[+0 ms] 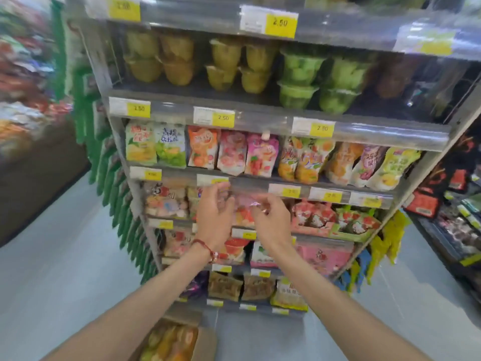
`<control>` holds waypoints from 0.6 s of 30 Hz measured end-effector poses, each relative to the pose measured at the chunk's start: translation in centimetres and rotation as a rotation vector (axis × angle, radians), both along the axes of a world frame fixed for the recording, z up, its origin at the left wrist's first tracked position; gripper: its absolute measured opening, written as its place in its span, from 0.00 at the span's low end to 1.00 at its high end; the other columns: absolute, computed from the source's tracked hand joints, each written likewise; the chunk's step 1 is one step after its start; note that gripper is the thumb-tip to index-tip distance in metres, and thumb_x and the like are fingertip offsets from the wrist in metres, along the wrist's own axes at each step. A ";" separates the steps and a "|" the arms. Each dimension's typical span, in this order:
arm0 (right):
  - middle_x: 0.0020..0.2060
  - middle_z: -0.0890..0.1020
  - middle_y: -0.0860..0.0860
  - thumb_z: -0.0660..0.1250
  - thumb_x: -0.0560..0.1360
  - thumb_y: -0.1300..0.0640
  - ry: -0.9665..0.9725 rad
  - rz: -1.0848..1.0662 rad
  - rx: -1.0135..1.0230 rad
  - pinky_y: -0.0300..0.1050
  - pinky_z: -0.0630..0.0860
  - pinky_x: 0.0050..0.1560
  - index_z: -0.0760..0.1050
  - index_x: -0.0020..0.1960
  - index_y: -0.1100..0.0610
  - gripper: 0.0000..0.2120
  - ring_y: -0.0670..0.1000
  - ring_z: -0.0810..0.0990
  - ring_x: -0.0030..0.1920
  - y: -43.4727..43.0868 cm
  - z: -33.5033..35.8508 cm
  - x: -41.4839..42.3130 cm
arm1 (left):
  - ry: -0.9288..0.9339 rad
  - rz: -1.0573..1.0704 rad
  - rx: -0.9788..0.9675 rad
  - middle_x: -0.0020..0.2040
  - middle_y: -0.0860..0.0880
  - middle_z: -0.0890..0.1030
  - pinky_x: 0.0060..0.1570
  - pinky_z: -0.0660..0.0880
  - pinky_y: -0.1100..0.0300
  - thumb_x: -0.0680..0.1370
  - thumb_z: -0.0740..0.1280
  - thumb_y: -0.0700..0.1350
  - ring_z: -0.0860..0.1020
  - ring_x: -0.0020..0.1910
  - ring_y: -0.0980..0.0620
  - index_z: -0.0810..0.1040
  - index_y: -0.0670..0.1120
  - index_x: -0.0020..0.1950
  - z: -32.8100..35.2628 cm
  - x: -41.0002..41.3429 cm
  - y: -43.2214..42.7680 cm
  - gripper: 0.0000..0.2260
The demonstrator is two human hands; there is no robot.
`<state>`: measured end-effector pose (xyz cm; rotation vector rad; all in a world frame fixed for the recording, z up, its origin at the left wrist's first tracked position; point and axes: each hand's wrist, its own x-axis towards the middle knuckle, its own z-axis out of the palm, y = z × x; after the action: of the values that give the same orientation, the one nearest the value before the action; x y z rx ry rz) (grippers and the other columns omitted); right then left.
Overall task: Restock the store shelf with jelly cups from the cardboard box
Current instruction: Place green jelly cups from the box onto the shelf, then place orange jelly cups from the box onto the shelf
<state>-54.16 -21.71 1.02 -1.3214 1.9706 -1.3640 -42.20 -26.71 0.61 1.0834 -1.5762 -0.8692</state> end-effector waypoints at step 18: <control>0.47 0.83 0.48 0.66 0.80 0.64 -0.049 0.614 0.707 0.29 0.72 0.47 0.82 0.54 0.56 0.07 0.46 0.80 0.48 -0.7 -23.9 12.9 | -0.215 0.497 0.787 0.54 0.51 0.80 0.54 0.71 0.62 0.79 0.64 0.39 0.77 0.53 0.52 0.79 0.44 0.58 -22.8 20.4 6.6 0.10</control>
<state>-41.28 -22.44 -22.89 -1.3315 1.5728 -0.3551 -21.79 -20.07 -22.15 2.0765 -1.0302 -1.0672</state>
